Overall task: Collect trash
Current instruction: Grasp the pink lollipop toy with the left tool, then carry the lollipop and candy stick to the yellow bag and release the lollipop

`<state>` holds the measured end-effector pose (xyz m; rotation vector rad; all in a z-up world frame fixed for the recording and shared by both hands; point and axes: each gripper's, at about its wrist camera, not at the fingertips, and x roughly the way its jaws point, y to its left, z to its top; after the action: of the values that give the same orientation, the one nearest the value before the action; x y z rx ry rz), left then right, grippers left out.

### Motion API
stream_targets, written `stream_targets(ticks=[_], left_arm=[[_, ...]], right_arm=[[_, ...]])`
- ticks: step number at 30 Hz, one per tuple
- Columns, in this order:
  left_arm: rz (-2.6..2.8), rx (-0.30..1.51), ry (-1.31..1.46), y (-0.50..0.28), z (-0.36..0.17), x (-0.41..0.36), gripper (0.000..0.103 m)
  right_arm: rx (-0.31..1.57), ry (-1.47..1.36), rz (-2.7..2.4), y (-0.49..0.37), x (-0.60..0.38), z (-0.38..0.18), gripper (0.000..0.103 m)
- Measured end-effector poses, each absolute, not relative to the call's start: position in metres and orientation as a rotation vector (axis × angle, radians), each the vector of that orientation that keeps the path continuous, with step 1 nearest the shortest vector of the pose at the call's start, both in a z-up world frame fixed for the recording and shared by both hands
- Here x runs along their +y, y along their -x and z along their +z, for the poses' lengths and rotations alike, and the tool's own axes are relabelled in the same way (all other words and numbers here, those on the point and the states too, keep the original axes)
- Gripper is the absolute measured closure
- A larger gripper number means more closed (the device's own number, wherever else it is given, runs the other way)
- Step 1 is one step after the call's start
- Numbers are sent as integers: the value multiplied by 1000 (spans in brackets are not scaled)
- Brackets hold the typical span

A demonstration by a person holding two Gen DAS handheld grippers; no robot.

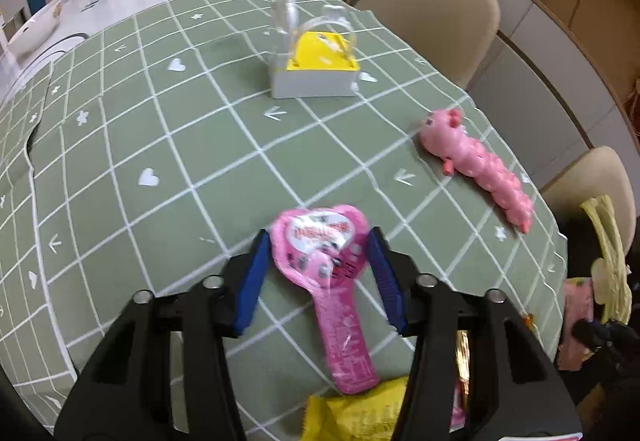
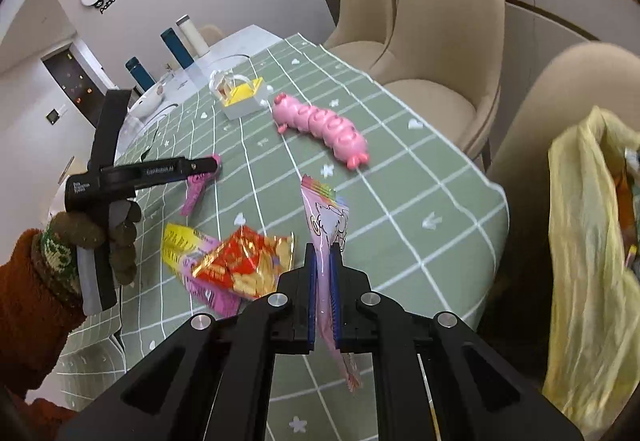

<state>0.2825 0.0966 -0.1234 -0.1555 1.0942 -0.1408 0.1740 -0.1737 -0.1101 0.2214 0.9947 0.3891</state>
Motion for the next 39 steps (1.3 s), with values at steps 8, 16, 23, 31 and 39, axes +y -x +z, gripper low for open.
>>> stream_targets(ticks=[8, 16, 23, 31, 39], left_arm=[[-224, 1066, 90, -265, -113, 72, 89], [-253, 973, 13, -237, -78, 53, 91], [-279, 906, 14, -207, -32, 45, 91], [-371, 801, 40, -183, 29, 20, 91], [-504, 721, 69, -182, 79, -31, 91]], right_arm=[[1001, -240, 375, -163, -174, -113, 95], [969, -242, 360, -148, -178, -101, 95], [902, -214, 352, -136, -183, -76, 95], [766, -149, 314, -128, -206, -21, 95], [650, -65, 198, -121, -252, 32, 95]])
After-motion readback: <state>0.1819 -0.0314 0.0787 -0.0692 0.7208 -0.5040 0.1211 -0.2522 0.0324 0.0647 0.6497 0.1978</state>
